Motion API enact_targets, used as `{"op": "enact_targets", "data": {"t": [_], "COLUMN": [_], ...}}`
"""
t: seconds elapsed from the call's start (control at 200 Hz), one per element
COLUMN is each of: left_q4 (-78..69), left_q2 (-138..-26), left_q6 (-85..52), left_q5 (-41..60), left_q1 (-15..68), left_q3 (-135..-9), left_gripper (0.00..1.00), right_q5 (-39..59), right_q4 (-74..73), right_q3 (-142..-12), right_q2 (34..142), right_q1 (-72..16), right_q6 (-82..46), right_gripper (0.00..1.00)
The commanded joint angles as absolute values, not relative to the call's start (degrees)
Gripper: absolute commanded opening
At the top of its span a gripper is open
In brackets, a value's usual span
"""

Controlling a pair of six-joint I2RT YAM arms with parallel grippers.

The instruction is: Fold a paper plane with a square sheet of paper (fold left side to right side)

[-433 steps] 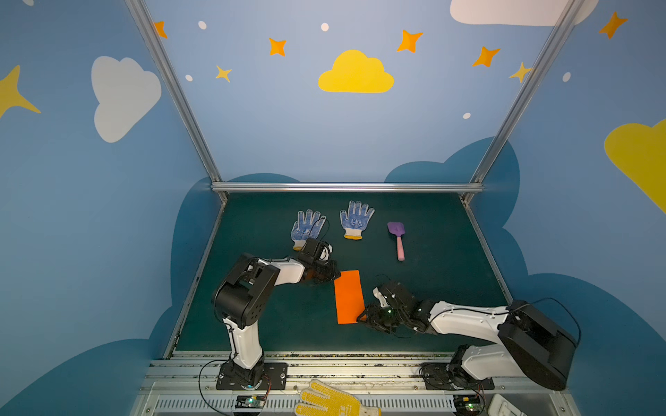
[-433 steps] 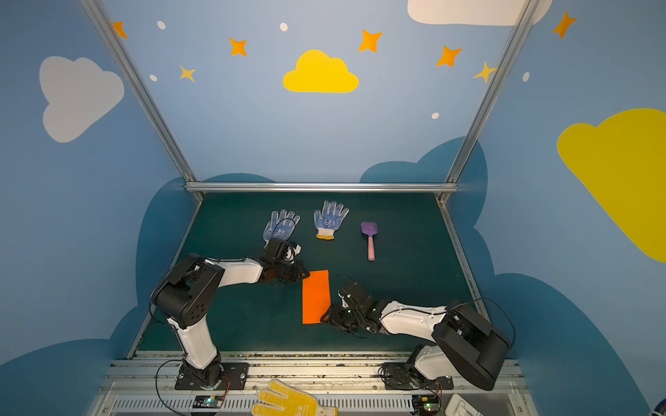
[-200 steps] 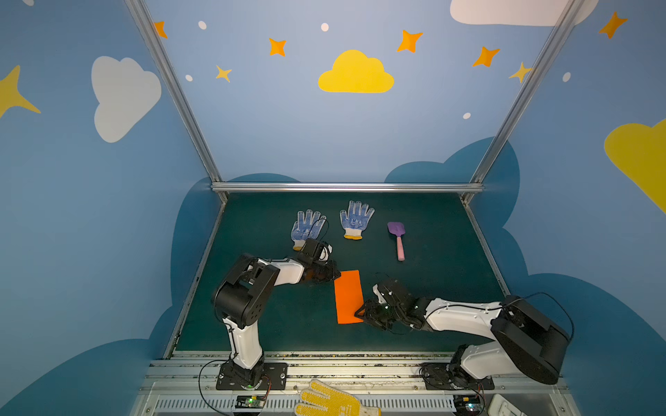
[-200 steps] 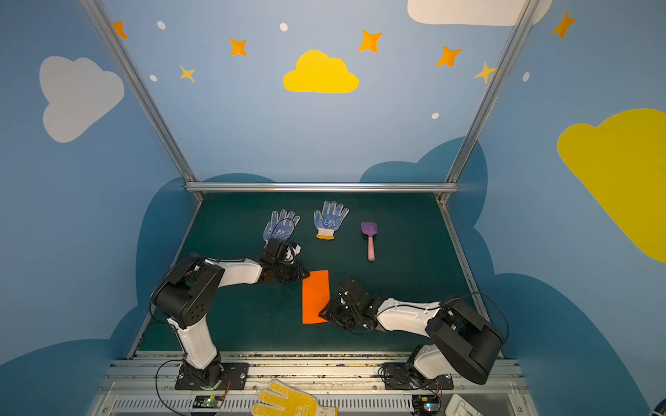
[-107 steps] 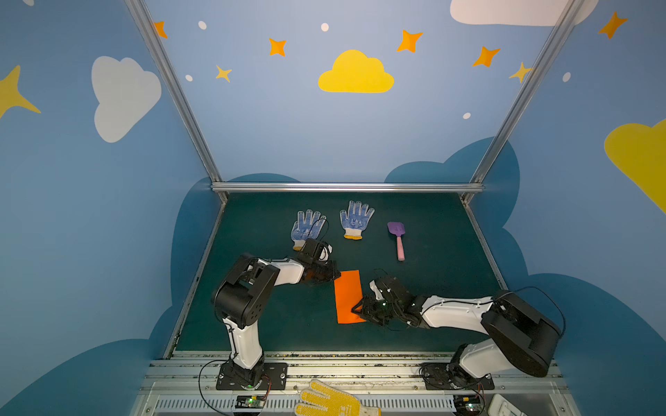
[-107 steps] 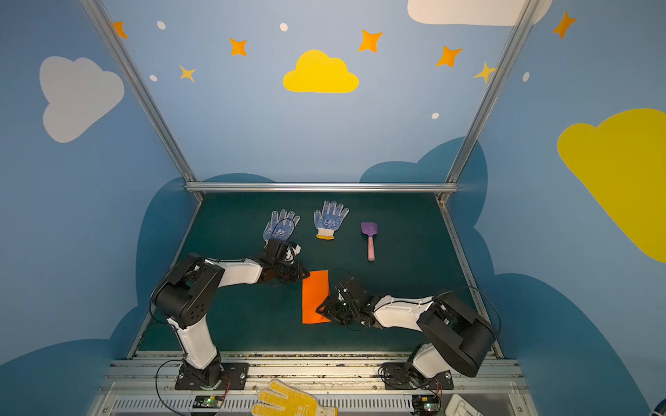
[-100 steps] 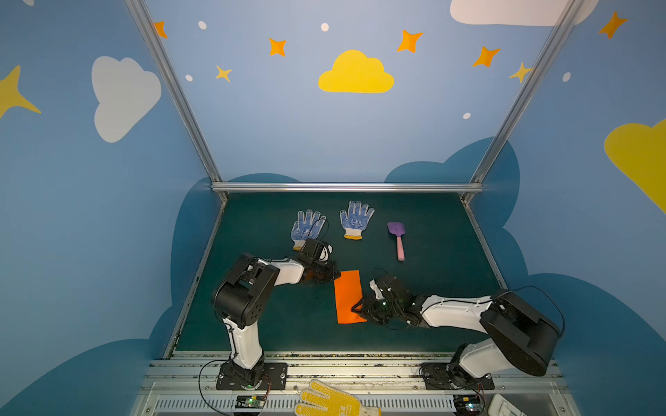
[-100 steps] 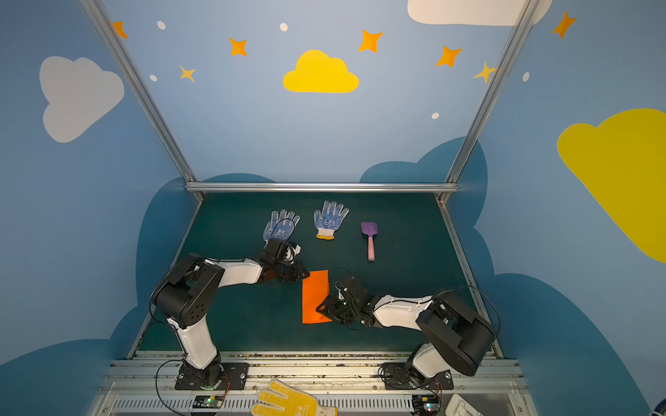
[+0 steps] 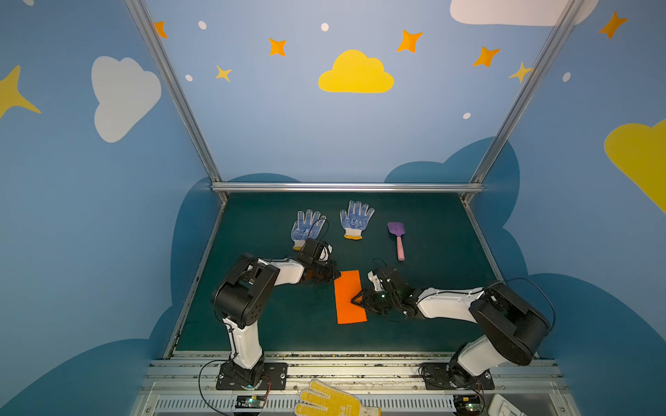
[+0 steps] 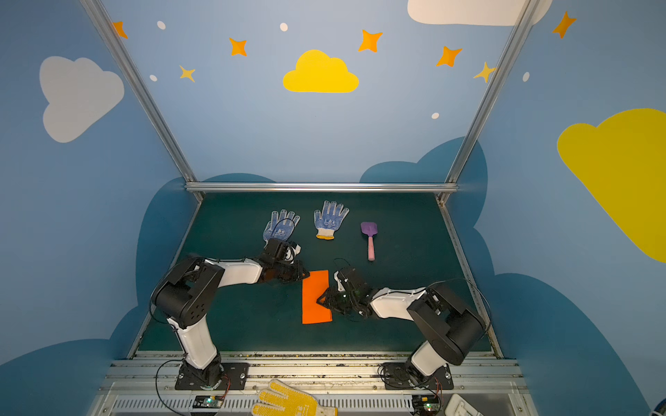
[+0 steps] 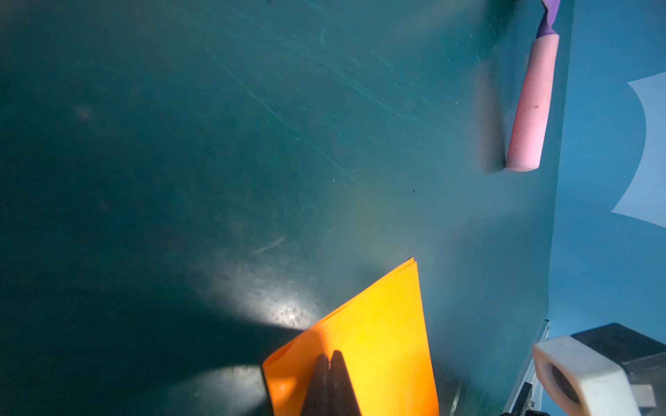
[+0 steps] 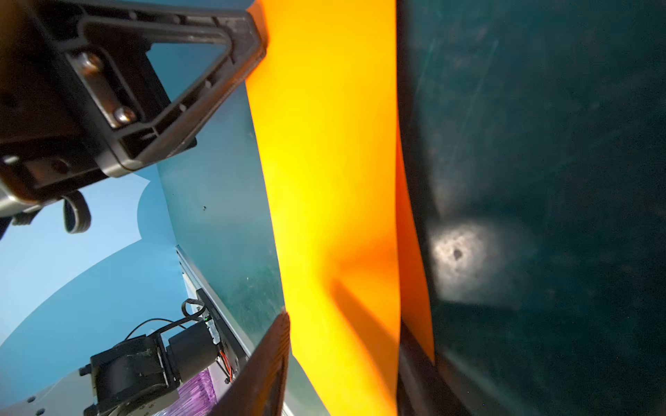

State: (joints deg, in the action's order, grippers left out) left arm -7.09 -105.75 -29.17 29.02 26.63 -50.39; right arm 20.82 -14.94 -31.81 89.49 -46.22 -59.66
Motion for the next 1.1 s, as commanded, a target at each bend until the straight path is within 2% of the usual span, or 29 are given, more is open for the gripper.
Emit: {"op": "enact_targets", "data": {"t": [0.0, 0.17, 0.421, 0.966, 1.096], "left_q4": [-4.5, -4.5, -4.4, -4.1, -4.1], "left_q2": [-107.8, -108.0, -107.8, -107.1, -107.0], "left_q6": [-28.6, -28.6, -28.6, -28.5, -28.4], "left_q5": [26.5, 26.5, 26.4, 26.4, 26.4], "left_q1": [26.4, 26.4, 26.4, 26.4, 26.4], "left_q3": [-49.2, -49.2, -49.2, -49.0, -49.0], "left_gripper": [0.04, 0.04, 0.04, 0.04, 0.04], "right_q5": [21.3, 22.7, 23.7, 22.7, 22.9], "right_q4": [-13.7, -13.6, -12.5, -10.0, -10.1], "right_q3": [-29.4, -27.5, -26.6, -24.2, -24.3], "right_q2": [88.4, 86.6, 85.1, 81.0, 80.8], "right_q1": [-46.2, -46.9, -48.4, -49.1, -49.2], "right_q6": [-59.1, -59.3, -59.7, -60.9, -61.0], "right_gripper": [0.44, 0.36, 0.2, 0.17, 0.12]}}
